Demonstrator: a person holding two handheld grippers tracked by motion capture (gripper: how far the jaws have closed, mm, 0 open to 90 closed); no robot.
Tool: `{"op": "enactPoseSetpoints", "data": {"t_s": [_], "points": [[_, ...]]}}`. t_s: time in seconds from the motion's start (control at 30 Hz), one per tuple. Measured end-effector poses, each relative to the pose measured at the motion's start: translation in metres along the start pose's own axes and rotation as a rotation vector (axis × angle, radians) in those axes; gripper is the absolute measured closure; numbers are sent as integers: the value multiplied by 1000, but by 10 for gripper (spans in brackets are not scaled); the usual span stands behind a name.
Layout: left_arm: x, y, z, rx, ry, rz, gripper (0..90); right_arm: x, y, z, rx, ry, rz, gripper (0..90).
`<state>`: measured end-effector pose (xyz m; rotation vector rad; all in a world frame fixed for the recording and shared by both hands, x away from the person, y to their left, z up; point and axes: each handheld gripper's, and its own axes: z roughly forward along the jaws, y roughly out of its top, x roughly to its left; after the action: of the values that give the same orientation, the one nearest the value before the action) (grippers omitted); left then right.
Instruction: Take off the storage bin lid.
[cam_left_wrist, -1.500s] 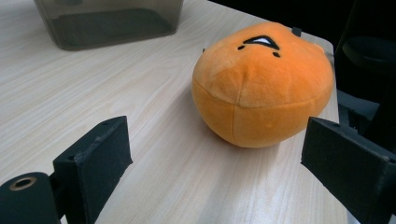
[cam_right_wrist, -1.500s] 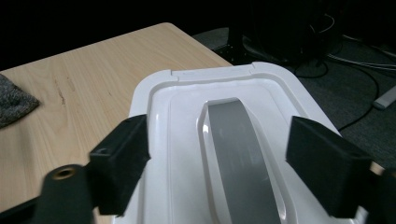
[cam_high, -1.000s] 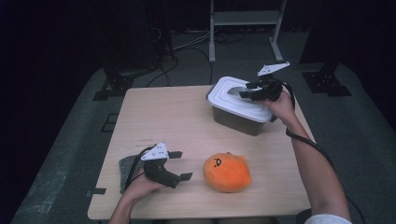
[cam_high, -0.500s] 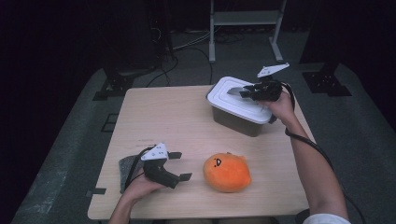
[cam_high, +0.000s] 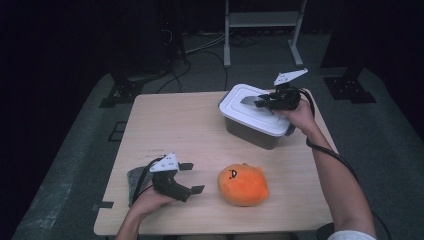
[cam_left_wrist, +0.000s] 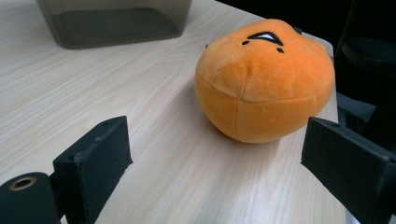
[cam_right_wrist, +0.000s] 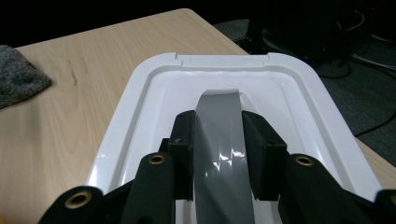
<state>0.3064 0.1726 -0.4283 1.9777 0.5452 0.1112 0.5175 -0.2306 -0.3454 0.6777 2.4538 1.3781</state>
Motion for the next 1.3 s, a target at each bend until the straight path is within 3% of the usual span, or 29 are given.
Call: {"op": "enactPoseSetpoints", "data": {"t_s": [0.8, 1.3], "points": [[-1, -2, -1, 11, 8, 2, 75, 46, 6, 14, -5, 171, -75, 656], [-1, -4, 0, 21, 3, 0, 75, 65, 11, 24, -9, 236, -107, 656]]}}
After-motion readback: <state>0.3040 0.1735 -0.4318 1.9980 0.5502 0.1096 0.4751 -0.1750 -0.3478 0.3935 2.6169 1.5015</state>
